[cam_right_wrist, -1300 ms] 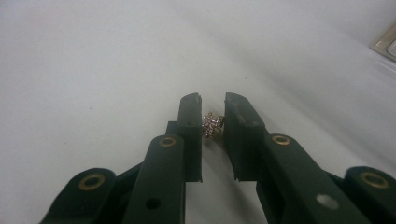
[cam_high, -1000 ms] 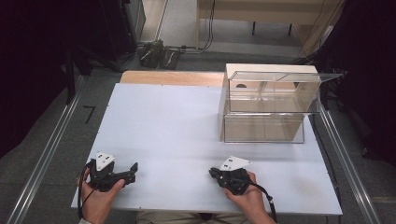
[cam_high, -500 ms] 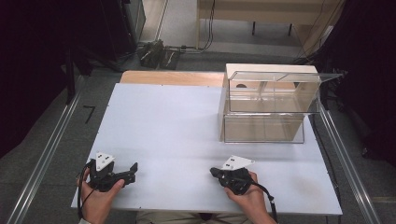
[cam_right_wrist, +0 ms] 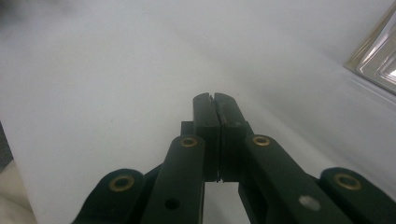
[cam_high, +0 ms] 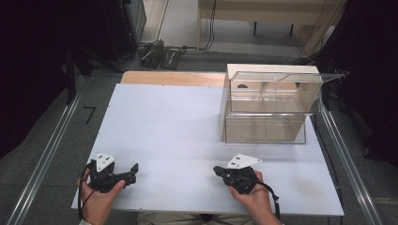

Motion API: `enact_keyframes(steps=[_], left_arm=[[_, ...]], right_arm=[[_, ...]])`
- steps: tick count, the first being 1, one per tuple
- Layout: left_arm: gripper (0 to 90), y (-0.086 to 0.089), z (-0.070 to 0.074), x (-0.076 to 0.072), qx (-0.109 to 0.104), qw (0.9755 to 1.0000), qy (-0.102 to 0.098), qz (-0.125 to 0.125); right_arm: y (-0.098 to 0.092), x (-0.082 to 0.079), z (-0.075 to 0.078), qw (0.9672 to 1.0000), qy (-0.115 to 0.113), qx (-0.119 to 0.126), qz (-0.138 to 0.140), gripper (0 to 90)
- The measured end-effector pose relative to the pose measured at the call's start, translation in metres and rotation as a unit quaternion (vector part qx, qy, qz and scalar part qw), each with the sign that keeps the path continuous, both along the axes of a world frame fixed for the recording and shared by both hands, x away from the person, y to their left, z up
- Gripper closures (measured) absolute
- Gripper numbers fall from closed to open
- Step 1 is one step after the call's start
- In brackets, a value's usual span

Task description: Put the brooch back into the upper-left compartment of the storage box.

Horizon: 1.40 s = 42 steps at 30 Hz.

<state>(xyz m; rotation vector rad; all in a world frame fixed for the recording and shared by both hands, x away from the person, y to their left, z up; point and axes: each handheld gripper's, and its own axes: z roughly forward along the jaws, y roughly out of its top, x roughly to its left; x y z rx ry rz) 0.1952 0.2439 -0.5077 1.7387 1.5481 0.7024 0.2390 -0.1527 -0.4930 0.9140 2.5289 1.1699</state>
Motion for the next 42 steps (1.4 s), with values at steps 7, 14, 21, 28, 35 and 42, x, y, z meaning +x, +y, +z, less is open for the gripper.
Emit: enact_keyframes(steps=[7, 14, 21, 28, 35, 42], left_arm=[[1.1, 0.000, 0.000, 0.000, 0.000, 1.0000, 0.000, -0.001], [1.1, 0.000, 0.000, 0.000, -0.001, 1.0000, 0.000, 0.000], [1.1, 0.000, 0.000, 0.000, -0.001, 1.0000, 0.000, 0.000], [1.2, 0.000, 0.000, 0.000, -0.001, 1.0000, 0.001, 0.000], [1.2, 0.000, 0.000, 0.000, -0.001, 1.0000, 0.000, 0.000], [1.2, 0.000, 0.000, 0.000, -0.002, 1.0000, 0.001, 0.000]], right_arm=[[-0.003, 0.000, 0.006, 1.0000, -0.003, 0.005, -0.002, 86.9], [-0.007, 0.002, 0.013, 0.9999, -0.010, 0.011, -0.007, 86.9], [-0.011, 0.002, 0.021, 0.9997, -0.011, 0.019, -0.010, 86.9], [-0.014, 0.003, 0.030, 0.9995, -0.016, 0.024, -0.008, 86.9], [-0.020, 0.005, 0.039, 0.9992, -0.019, 0.031, -0.017, 86.9], [-0.026, 0.009, 0.051, 0.9985, -0.029, 0.040, -0.025, 86.9]])
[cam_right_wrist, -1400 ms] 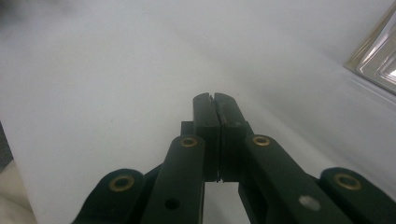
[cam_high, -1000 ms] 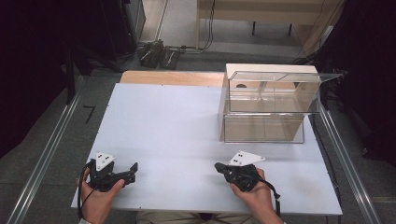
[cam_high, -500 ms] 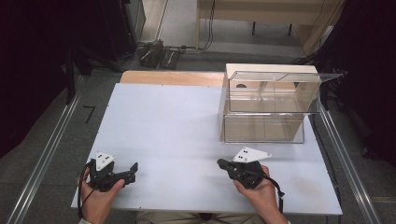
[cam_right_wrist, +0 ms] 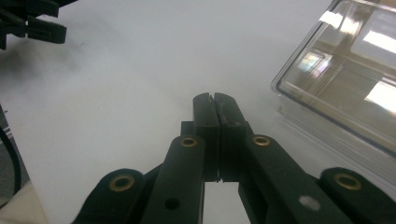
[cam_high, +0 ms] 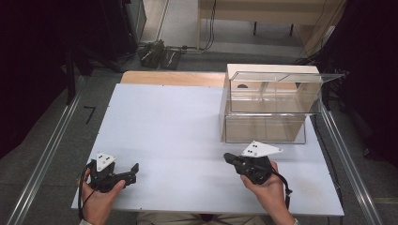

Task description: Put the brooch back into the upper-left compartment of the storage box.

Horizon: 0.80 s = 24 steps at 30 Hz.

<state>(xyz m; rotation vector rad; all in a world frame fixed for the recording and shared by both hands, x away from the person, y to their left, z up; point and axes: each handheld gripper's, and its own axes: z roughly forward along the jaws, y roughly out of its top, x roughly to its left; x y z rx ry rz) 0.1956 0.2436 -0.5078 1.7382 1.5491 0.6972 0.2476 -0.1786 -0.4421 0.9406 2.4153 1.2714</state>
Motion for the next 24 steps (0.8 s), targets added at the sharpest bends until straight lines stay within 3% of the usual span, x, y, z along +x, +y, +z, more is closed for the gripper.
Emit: enact_keyframes(steps=[24], left_arm=[[1.1, 0.000, 0.001, 0.000, -0.002, 1.0000, -0.002, 0.001]], right_arm=[[-0.015, 0.011, 0.027, 0.9997, -0.007, 0.016, -0.017, 86.9]])
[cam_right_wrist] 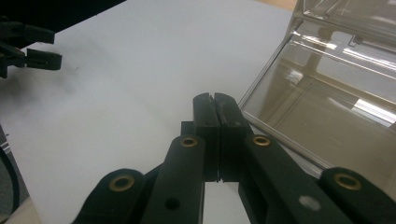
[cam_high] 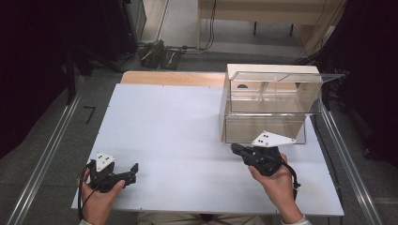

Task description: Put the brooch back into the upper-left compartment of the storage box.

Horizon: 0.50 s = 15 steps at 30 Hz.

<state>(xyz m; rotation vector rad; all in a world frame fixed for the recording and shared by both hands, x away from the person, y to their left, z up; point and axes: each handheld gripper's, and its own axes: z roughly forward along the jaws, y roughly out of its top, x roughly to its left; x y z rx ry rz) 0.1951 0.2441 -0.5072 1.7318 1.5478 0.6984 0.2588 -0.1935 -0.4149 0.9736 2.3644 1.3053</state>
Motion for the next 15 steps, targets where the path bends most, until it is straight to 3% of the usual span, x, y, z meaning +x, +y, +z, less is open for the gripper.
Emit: enact_keyframes(steps=[15], left_arm=[[1.2, 0.000, 0.000, 0.000, -0.002, 1.0000, -0.003, 0.002]], right_arm=[[-0.010, 0.005, 0.018, 0.9998, -0.016, 0.006, -0.012, 86.9]])
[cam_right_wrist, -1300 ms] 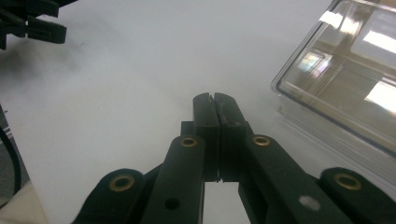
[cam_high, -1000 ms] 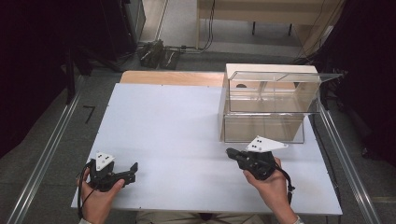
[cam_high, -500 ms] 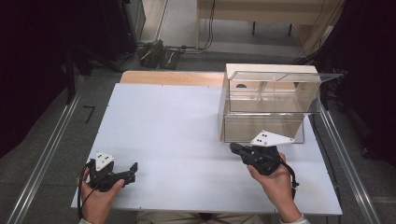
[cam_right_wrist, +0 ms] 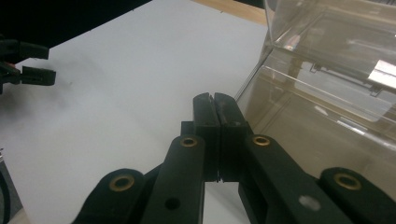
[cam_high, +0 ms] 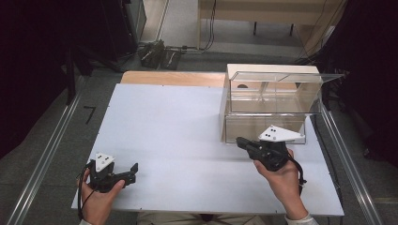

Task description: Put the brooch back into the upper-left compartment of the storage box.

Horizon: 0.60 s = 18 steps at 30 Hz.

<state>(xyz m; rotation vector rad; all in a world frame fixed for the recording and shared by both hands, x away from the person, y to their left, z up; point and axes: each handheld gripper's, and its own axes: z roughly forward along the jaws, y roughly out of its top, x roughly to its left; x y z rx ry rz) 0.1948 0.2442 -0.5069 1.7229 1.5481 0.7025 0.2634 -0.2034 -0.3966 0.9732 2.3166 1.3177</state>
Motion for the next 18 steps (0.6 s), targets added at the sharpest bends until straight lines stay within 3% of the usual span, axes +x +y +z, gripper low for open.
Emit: enact_keyframes(steps=[18], left_arm=[[1.2, 0.000, 0.000, 0.000, -0.002, 1.0000, -0.001, -0.001]], right_arm=[[-0.007, 0.009, 0.018, 0.9996, -0.021, 0.013, -0.014, 86.9]])
